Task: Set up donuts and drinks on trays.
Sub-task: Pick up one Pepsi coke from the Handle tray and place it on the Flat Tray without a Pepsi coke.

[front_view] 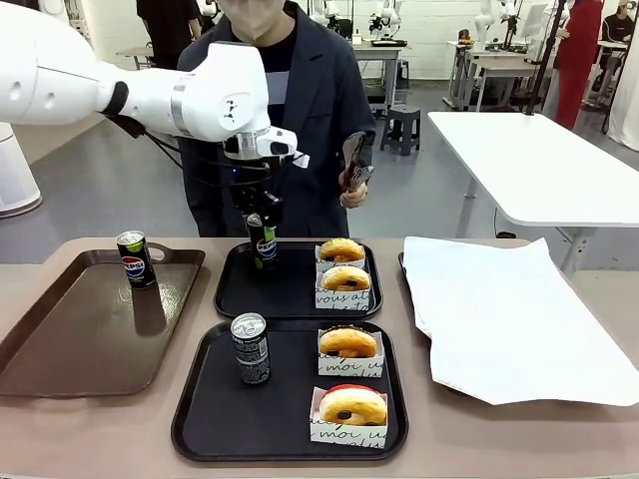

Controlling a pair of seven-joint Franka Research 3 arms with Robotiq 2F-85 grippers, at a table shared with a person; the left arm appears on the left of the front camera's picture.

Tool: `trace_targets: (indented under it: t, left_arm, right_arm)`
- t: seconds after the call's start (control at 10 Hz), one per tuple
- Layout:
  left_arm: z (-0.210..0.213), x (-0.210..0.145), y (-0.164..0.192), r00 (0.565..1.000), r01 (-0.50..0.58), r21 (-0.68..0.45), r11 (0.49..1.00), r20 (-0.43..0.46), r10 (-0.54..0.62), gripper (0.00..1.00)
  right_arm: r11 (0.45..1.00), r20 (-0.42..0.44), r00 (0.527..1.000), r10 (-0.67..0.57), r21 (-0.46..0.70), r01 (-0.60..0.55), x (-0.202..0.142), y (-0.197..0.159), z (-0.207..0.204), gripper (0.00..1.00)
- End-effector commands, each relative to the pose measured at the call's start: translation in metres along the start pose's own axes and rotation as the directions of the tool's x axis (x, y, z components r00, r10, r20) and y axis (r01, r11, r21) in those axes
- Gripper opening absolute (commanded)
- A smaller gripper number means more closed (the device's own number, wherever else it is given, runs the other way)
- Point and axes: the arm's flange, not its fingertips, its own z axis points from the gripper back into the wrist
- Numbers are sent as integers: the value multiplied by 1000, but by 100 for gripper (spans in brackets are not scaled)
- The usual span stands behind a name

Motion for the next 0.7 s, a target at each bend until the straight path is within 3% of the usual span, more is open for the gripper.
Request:
trace_targets:
  t: [0.0, 0.5, 0.6]
  left_arm:
    - [-4, 1, -4, 1000, 3, 18, 1000, -18, -3, 59]
    - [-25, -9, -19, 998, 49, -8, 999, -46, -50, 59]
    - [-25, -11, -21, 998, 47, -17, 999, -46, -48, 77]
  right_arm:
    - [1000, 29, 999, 16, 25, -17, 2, 0, -1, 100]
    - [1000, 29, 999, 16, 25, -17, 2, 0, -1, 100]
    - [1000, 29, 999, 16, 25, -17, 2, 0, -1, 100]
